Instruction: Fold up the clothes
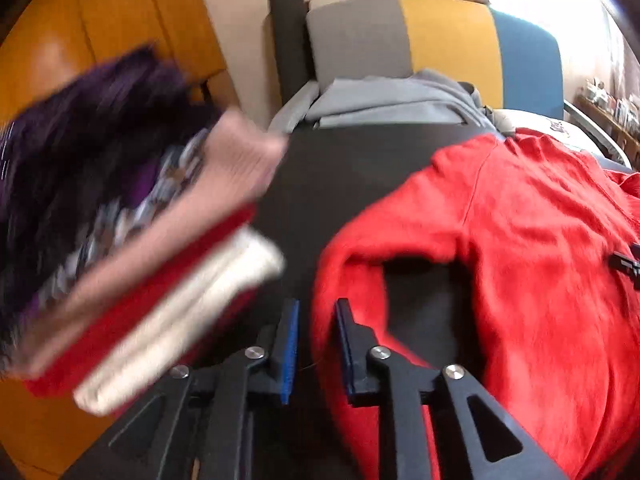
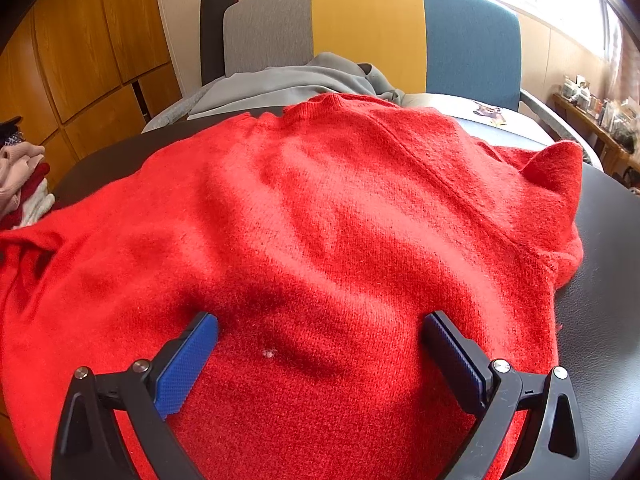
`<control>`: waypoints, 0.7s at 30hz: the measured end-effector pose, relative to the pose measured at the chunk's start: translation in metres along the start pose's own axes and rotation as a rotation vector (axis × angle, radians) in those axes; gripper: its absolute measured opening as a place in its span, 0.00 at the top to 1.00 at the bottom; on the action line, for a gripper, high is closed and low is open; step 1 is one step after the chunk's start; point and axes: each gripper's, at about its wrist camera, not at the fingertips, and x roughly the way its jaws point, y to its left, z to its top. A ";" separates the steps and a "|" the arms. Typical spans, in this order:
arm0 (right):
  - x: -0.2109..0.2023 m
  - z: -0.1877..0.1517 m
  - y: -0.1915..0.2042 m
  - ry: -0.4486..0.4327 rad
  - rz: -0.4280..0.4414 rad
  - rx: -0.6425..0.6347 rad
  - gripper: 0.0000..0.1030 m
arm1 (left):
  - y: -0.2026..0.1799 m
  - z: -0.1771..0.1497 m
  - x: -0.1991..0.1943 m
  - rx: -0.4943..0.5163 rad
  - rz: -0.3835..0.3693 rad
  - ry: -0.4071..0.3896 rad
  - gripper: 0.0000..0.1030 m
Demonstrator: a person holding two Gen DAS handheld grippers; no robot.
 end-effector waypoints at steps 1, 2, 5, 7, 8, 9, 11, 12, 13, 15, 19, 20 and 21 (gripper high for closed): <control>0.000 0.000 0.000 0.000 0.000 0.001 0.00 | 0.010 -0.012 0.000 -0.044 -0.020 0.016 0.81; 0.000 0.000 0.000 0.001 -0.001 0.000 0.00 | 0.017 -0.023 0.002 -0.097 -0.052 0.043 0.78; 0.001 0.001 0.002 0.005 -0.010 -0.006 0.00 | 0.032 -0.055 0.011 -0.256 -0.234 0.157 0.77; 0.001 0.001 0.002 0.007 -0.013 -0.007 0.00 | 0.033 -0.071 0.009 -0.321 -0.318 0.172 0.76; 0.001 0.000 0.003 0.008 -0.016 -0.009 0.00 | 0.028 -0.076 0.012 -0.353 -0.360 0.189 0.73; 0.001 0.000 0.005 0.009 -0.020 -0.011 0.00 | 0.022 -0.080 0.016 -0.386 -0.403 0.207 0.67; 0.002 0.000 0.005 0.012 -0.022 -0.013 0.00 | 0.010 -0.079 0.022 -0.413 -0.444 0.214 0.56; 0.002 0.000 0.005 0.015 -0.022 -0.013 0.00 | 0.004 -0.075 0.024 -0.403 -0.439 0.201 0.54; 0.002 0.000 0.004 0.017 -0.022 -0.013 0.00 | -0.006 -0.066 0.030 -0.372 -0.427 0.187 0.54; 0.002 0.000 0.004 0.021 -0.022 -0.014 0.00 | -0.023 -0.054 0.039 -0.300 -0.379 0.174 0.57; 0.002 -0.001 0.004 0.024 -0.025 -0.020 0.00 | -0.039 -0.011 0.042 -0.140 -0.216 0.131 0.89; 0.002 -0.001 0.003 0.023 -0.024 -0.018 0.00 | -0.041 0.006 0.028 -0.067 -0.130 0.044 0.90; 0.001 -0.002 0.001 0.022 -0.023 -0.014 0.00 | -0.042 0.018 0.014 -0.007 -0.072 -0.022 0.90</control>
